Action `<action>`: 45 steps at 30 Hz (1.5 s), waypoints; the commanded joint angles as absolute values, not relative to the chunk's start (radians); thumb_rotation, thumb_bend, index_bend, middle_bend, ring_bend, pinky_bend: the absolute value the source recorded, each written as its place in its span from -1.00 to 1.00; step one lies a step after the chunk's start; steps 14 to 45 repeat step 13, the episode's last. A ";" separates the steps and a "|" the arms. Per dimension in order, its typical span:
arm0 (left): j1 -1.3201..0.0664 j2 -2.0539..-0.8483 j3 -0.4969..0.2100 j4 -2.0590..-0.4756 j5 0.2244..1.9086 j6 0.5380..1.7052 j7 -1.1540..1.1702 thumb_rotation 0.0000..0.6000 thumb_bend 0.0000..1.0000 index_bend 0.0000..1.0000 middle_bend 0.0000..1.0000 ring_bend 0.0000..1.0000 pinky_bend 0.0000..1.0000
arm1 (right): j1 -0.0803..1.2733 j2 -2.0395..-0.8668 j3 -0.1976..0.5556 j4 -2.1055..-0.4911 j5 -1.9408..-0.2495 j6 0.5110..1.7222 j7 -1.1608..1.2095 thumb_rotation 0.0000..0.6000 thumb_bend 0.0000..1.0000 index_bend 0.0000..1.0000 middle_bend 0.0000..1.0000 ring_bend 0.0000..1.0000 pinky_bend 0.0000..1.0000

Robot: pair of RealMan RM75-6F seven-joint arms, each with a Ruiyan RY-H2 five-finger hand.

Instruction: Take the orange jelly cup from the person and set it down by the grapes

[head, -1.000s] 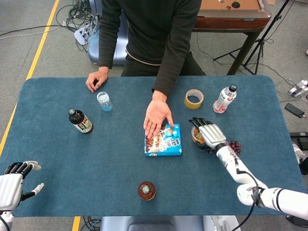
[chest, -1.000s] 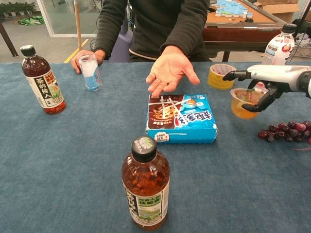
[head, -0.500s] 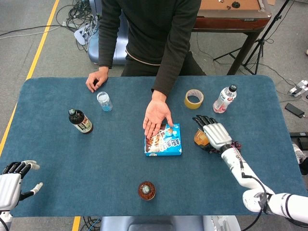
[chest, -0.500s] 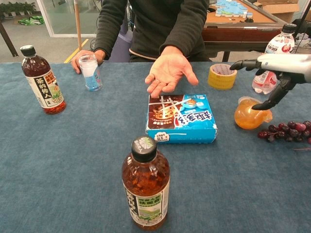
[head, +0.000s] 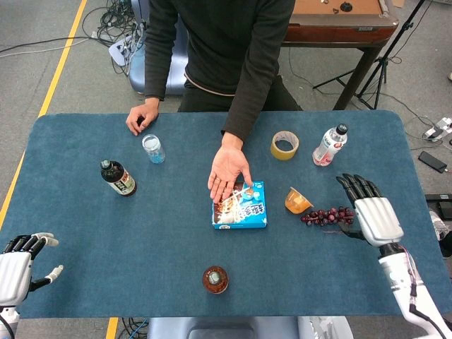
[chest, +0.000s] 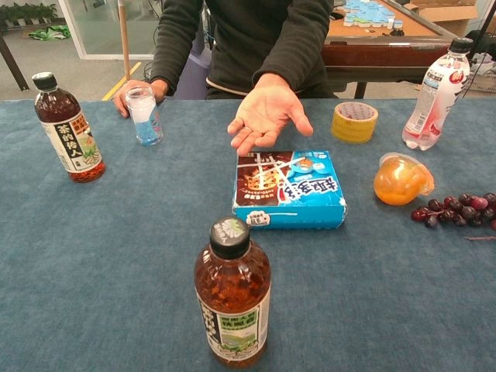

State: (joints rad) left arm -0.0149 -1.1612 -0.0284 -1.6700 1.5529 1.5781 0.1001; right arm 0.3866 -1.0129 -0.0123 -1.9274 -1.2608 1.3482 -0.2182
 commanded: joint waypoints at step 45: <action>-0.024 -1.170 -0.029 -1.679 1.553 1.568 0.108 1.00 -0.66 -0.16 -0.32 -0.42 -0.59 | 0.116 -1.065 -0.105 -1.856 -1.481 1.603 -0.124 1.00 -0.59 -1.00 -0.81 -1.00 -0.77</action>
